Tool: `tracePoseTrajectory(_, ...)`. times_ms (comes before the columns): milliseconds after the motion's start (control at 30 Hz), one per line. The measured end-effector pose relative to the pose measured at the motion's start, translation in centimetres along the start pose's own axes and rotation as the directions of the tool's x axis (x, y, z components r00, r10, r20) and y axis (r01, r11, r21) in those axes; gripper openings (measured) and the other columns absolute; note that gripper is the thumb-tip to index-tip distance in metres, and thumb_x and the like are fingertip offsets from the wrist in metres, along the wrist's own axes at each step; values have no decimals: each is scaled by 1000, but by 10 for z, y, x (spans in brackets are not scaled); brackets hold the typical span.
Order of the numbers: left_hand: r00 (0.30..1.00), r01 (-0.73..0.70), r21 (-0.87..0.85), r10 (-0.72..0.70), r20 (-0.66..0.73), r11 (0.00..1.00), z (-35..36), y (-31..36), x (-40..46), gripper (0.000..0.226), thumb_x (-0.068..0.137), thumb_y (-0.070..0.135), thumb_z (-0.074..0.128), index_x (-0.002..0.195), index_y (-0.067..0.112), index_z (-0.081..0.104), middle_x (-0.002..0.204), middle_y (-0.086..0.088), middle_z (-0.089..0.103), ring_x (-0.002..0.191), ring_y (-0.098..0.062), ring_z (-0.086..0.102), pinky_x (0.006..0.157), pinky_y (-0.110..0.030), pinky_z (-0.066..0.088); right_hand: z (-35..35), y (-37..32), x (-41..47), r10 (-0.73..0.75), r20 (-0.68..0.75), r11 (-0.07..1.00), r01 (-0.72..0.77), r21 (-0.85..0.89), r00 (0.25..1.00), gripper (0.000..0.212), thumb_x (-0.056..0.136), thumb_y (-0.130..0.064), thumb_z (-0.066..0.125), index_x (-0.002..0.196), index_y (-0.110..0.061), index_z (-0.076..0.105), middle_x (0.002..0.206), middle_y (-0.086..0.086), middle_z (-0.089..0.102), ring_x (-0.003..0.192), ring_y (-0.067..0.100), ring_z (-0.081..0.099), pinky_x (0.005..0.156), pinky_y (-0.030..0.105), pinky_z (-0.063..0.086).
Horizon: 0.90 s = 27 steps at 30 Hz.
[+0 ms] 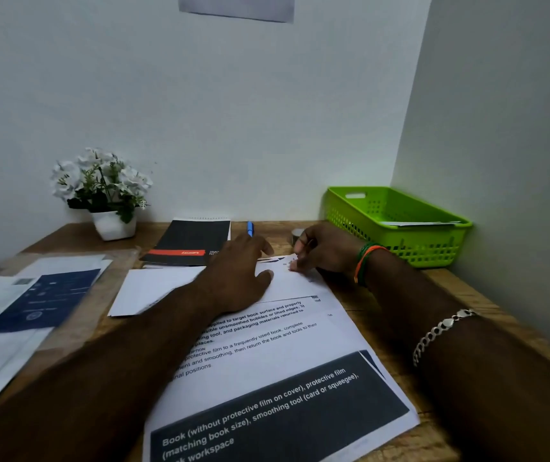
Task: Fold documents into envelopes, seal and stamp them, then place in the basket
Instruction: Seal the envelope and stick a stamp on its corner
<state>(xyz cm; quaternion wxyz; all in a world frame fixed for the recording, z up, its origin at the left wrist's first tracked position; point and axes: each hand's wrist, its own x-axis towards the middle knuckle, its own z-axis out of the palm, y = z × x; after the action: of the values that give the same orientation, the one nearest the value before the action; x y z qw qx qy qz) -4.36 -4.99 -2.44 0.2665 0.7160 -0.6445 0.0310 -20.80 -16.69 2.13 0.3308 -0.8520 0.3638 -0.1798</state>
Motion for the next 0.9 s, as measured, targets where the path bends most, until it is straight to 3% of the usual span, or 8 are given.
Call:
tracePoseTrajectory(100, 1000, 0, -6, 0, -16, 1000, -1, 1, 1, 42, 94, 40, 65, 132, 29, 53, 135, 3, 53, 125, -20, 48, 108, -40, 41, 0, -4, -1, -3, -7, 995, 3, 101, 1000, 25, 78, 4, 81, 88, -6, 60, 69, 3, 57, 58, 8, 52, 52, 13, 45)
tracePoseTrajectory(200, 999, 8, 0, -8, -43, 1000, -8, 1, 0, 42, 95, 52, 60, 132, 33, 53, 135, 6, 57, 127, -19, 49, 109, -44, 41, -4, -5, -2, 37, -21, 965, -30, 261, 999, 24, 82, 7, 75, 99, -4, 63, 74, 7, 58, 73, 23, 58, 68, 32, 53)
tracePoseTrajectory(333, 995, 51, 84, -43, -88, 995, -33, -8, 3, 32, 96, 57, 54, 117, 34, 61, 119, 9, 66, 116, -18, 59, 99, -39, 45, -16, -9, -6, 87, -18, 909, -72, 410, 996, 15, 89, 0, 69, 88, -14, 66, 85, 10, 66, 76, 22, 62, 68, 29, 52)
tracePoseTrajectory(433, 992, 85, 36, -81, -102, 996, -64, -14, 8, 13, 91, 50, 66, 99, 39, 66, 100, 14, 69, 100, -15, 64, 90, -38, 51, -22, -16, -8, 30, -63, 876, 4, 483, 998, 11, 92, -7, 68, 100, -14, 69, 91, 6, 72, 74, 16, 66, 64, 26, 55)
tracePoseTrajectory(533, 984, 73, -49, -80, -157, 996, -88, -10, 10, 8, 87, 47, 70, 90, 40, 67, 90, 16, 67, 90, -8, 63, 82, -35, 52, -21, -30, -12, -11, -209, 858, 116, 501, 978, 16, 94, -18, 69, 107, -8, 70, 87, 4, 71, 67, 10, 63, 69, 28, 54)
tracePoseTrajectory(667, 941, 130, -270, -205, -269, 954, -101, 7, 9, 7, 88, 35, 74, 84, 32, 70, 83, 9, 69, 83, -14, 66, 72, -30, 47, -25, -45, -28, 53, -435, 812, 214, 543, 899, 24, 96, -20, 66, 106, 2, 69, 86, 15, 66, 56, 12, 58, 47, 23, 49)
tracePoseTrajectory(800, 889, 181, -493, -356, -288, 851, -113, 38, 15, 5, 92, 27, 72, 90, 22, 69, 82, 0, 69, 75, -20, 63, 68, -29, 44, -17, -49, -68, 146, -271, 657, 112, 746, 951, 31, 93, -24, 71, 117, -8, 59, 86, 15, 61, 53, 14, 54, 43, 21, 44)
tracePoseTrajectory(900, 837, 158, -663, -456, -303, 731, -120, 66, 25, 7, 94, 23, 69, 97, 16, 68, 93, -4, 71, 74, -17, 63, 62, -26, 44, -6, -47, -103, 77, -90, 667, 16, 745, 993, 12, 93, -34, 69, 95, -22, 70, 93, 5, 70, 71, 16, 64, 60, 26, 50)
